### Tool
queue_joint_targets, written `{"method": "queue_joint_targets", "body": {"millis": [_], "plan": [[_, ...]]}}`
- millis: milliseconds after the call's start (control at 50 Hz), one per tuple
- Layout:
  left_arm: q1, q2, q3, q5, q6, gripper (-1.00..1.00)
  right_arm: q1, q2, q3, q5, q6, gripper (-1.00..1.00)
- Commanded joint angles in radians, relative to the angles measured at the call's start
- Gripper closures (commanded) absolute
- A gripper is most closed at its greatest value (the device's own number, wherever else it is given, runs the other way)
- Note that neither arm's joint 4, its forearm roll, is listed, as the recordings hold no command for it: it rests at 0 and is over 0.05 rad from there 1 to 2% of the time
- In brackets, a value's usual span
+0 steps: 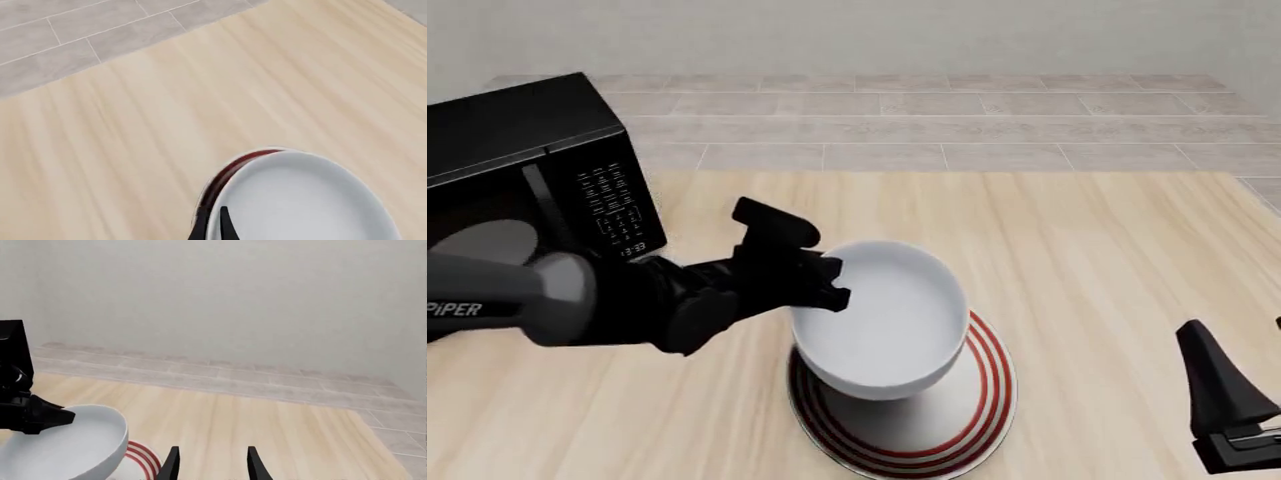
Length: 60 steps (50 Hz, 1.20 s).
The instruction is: Pick up the white bowl and put it on the plate.
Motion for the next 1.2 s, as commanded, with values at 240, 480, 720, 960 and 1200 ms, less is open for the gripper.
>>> {"method": "queue_joint_targets", "body": {"millis": [240,480,720,960,1200], "plan": [[-0.073,0.063,-0.005,-0.043,-0.013,1.00,-0.004,0.000,0.005,0.003,0.005,-1.00],[-0.080,0.120,-0.015,-0.067,-0.009,1.00,-0.007,0.000,0.005,0.004,0.002,-1.00],[-0.075,0.167,-0.022,-0.093,0.003,1.00,-0.007,0.000,0.005,0.004,0.004,-1.00],[-0.066,0.197,-0.029,-0.102,0.008,1.00,-0.003,0.000,0.005,0.005,0.005,-1.00],[-0.072,0.216,-0.037,-0.102,0.008,1.00,-0.004,0.000,0.005,0.006,0.010,-1.00]]}}
